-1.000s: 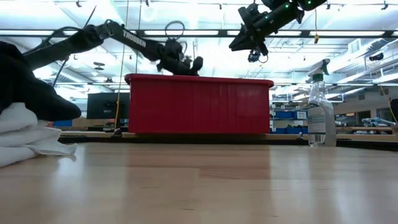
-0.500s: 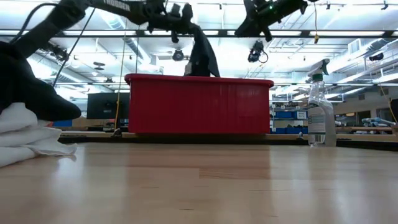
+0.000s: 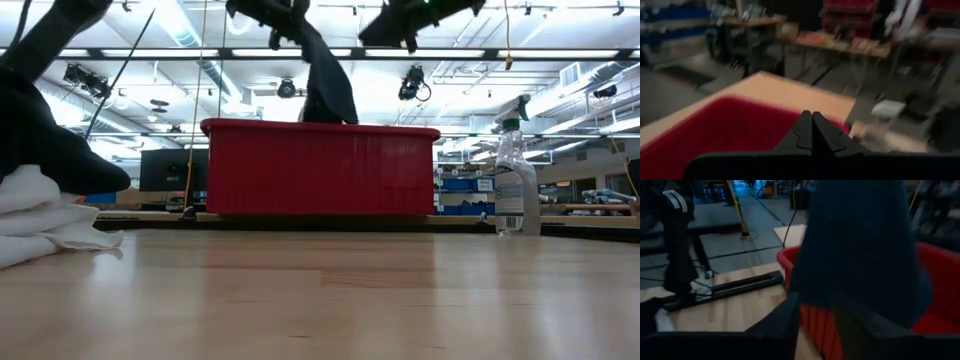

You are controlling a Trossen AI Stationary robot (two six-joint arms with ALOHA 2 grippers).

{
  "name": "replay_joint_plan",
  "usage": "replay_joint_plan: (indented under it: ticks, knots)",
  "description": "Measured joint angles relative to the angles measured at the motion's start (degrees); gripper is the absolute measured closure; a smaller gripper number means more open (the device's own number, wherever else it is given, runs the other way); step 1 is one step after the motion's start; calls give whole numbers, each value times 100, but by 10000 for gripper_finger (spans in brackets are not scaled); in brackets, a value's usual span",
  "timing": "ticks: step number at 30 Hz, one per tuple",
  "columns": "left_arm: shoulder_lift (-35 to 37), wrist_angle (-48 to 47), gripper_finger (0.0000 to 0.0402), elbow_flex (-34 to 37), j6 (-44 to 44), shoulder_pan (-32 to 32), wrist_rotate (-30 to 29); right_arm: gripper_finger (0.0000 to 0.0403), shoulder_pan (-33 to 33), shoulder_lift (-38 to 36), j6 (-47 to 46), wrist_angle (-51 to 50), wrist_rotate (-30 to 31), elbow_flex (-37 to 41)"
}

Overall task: Fold Laundry from Bin
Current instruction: Remove the dark blue shorts from the red bin and place them on the table

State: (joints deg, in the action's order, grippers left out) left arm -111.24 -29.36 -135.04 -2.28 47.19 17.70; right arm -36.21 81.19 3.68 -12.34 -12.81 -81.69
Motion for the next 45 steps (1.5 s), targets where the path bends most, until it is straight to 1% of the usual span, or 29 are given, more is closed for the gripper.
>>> replay_joint_plan:
  ticks: [3,5,7,9,11,15,19,24,28,30,32,34,36,38,40,41,43,45]
  knots:
    - [-4,-308,401,17,-134,-143,-453,226,444,31,429,360,774,2]
    - [-3,-302,401,10,-49,-236,-661,193,743,136,637,707,1550,-7]
    - [-2,-284,401,4,77,-329,-915,164,938,265,667,836,2161,0]
    - [-12,-275,401,6,134,-420,-1114,141,1091,452,661,1085,2441,3]
    - [-15,-207,401,6,266,-505,-1202,126,1185,653,661,1241,2523,3]
    - [-13,-125,401,4,632,-622,-1199,118,1358,1040,552,1549,2941,13]
    - [-15,-113,401,6,1180,-659,-1207,123,1516,1196,730,2011,3798,1]
    - [-13,11,401,6,1748,-681,-1194,133,1526,1462,986,2284,4250,4]
    - [-11,223,401,6,1919,-692,-1185,148,1517,1536,956,2001,4904,7]
    - [7,270,401,6,1965,-691,-1147,164,1478,1530,918,1857,4996,7]
    - [26,273,401,6,1973,-685,-1087,188,1400,1489,800,1730,4993,7]
    - [45,276,401,6,1974,-681,-929,221,1274,1440,697,1634,4805,4]
    - [50,213,401,6,1928,-651,-856,266,1143,1405,656,1385,4524,4]
    - [52,65,401,6,1799,-636,-708,320,1053,1357,687,1110,4350,8]
    - [82,-208,401,6,1595,-547,-412,375,1009,1222,891,937,4069,20]
    - [101,-367,401,6,1432,-504,-214,386,1009,1092,1016,830,3910,20]
    - [155,-632,401,6,1022,-407,229,386,1014,779,1139,578,3682,0]
    - [240,-913,401,6,564,-311,579,385,1014,440,1170,89,3302,-2]
